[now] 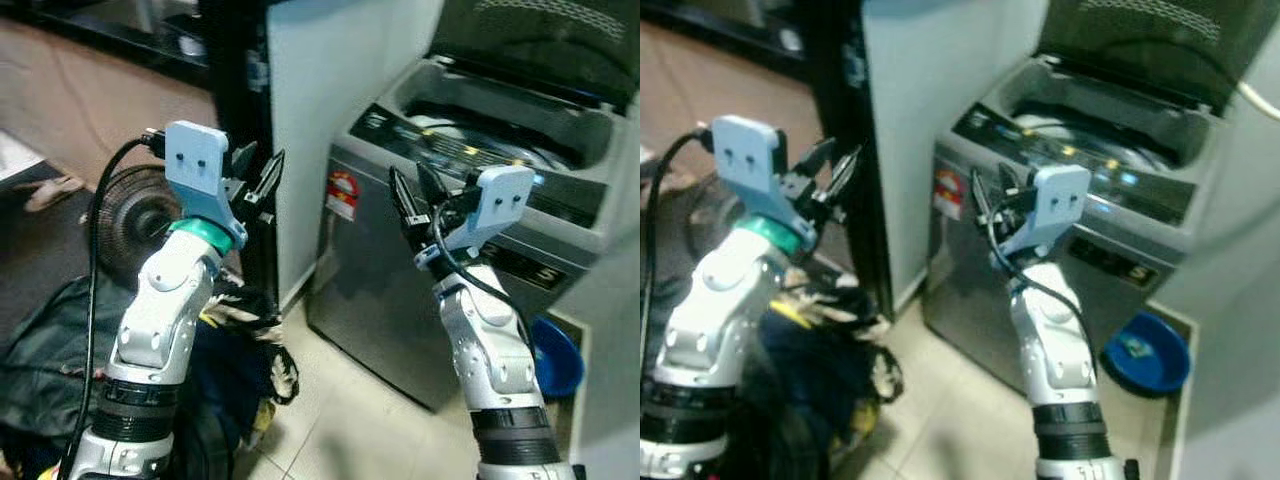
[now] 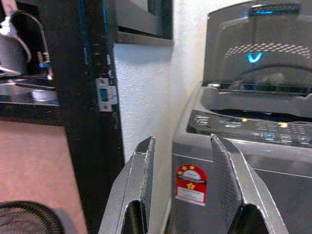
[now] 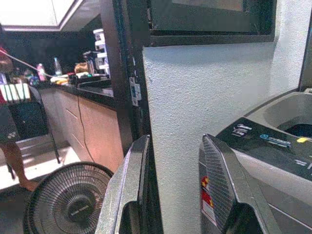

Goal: Clothes washing

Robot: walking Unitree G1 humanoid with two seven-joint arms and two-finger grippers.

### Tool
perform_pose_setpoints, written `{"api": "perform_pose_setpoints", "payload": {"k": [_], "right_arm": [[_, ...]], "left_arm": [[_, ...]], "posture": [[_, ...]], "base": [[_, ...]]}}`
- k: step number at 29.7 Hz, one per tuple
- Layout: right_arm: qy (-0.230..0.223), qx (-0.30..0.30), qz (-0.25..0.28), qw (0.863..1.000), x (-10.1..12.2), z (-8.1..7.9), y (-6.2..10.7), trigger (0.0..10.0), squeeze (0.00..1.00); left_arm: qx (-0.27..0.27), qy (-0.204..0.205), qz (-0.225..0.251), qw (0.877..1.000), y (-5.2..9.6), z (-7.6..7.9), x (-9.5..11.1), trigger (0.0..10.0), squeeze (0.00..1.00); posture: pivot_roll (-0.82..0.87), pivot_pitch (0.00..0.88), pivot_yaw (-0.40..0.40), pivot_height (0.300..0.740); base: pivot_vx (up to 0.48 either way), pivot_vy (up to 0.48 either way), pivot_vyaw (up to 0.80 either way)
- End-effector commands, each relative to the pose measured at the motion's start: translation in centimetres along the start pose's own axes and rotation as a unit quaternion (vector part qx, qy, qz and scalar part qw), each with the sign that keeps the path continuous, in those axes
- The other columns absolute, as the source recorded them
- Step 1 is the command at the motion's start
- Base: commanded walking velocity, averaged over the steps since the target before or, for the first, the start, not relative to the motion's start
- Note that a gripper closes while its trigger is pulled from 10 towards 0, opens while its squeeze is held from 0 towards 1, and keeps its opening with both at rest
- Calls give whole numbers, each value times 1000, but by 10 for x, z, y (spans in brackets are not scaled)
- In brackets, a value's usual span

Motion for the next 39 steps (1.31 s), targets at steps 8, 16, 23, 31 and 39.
{"api": "perform_pose_setpoints", "payload": {"k": [8, 16, 23, 31, 39], "right_arm": [[2, 1, -10, 1000, -4, 1, 3, 10000, 0], [2, 2, -12, 1000, -5, 1, 3, 10000, 0], [0, 3, -13, 1000, -6, 0, 4, 10000, 0], [-2, 7, -20, 1000, -10, -1, 6, 10000, 0], [-5, 10, -20, 1000, -11, -2, 6, 10000, 0]], "left_arm": [[-5, -7, -23, 1000, 3, 4, -10, 10000, 0], [-2, -10, -24, 1000, 2, 4, -12, 10000, 0], [-4, -15, -32, 999, 3, 5, -15, 10000, 0], [-3, -20, -54, 998, 8, 3, -25, 10000, 0], [-2, -24, -57, 998, 8, 4, -26, 10000, 0]], "posture": [[-30, 66, 12, 740], [-30, 68, 11, 740], [-29, 73, 11, 740], [-29, 73, 11, 740], [-29, 73, 11, 740]], "base": [[0, 0, 800], [0, 0, 800], [0, 0, 800], [0, 0, 800], [0, 0, 800]]}}
Point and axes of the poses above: a point about 5 cm out from each wrist's last joint towards the gripper, its own y axis pointing back from the gripper into the wrist, its own x axis along the axis of the wrist's last joint, z = x × y, the point moved 3 cm from there along -y, pointing out of the wrist towards the gripper, and after that the axes turned 11 degrees about y, right-handed, at the moved point
